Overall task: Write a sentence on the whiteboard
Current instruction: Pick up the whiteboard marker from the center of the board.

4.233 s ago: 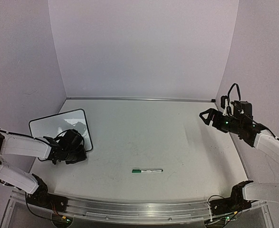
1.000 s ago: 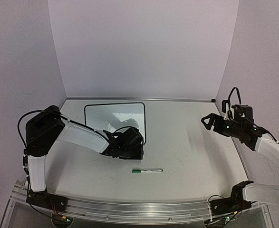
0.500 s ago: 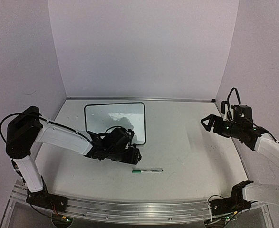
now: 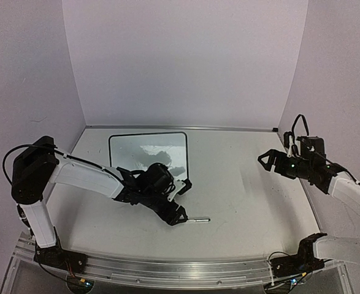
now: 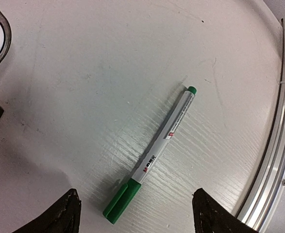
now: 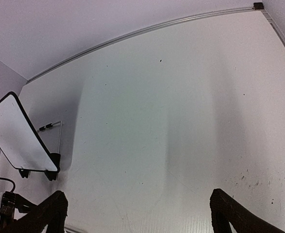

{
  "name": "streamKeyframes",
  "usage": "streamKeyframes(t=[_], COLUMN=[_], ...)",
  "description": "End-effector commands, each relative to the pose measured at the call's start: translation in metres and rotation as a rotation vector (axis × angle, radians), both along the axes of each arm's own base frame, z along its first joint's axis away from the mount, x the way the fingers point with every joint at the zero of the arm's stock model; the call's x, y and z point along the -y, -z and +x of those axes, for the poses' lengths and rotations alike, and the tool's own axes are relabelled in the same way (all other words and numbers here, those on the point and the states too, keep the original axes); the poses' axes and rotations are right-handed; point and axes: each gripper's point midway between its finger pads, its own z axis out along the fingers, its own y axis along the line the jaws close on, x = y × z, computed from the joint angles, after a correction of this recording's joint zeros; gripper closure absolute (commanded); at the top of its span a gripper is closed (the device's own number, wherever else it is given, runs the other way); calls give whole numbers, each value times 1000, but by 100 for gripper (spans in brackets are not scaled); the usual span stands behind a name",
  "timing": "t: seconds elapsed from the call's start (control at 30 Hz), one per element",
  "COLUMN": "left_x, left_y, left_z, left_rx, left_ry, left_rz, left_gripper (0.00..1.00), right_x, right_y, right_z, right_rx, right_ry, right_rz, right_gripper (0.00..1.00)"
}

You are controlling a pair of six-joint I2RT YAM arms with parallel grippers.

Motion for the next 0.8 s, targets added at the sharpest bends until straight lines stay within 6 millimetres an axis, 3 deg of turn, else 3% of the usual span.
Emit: streamKeyframes(t=[0.0, 0.17, 0.57, 0.77], left_x=[12, 14, 8, 10], left_y=[-4, 6, 23, 20], left_z=[4, 0, -21, -49], left_rx=[88, 124, 220, 137], left_ry=[115, 156, 190, 203], left_rz=[37, 120, 268, 227], left_gripper=[30, 44, 53, 57], right_x=[-3, -4, -4, -3], right_y=[-4, -8, -8, -6], right_z=[-1, 1, -1, 0], right_rx=[9, 8, 5, -1], right_ry=[-15, -18, -16, -13], right_rz=[-1, 1, -1, -4], right_gripper=[2, 2, 2, 2])
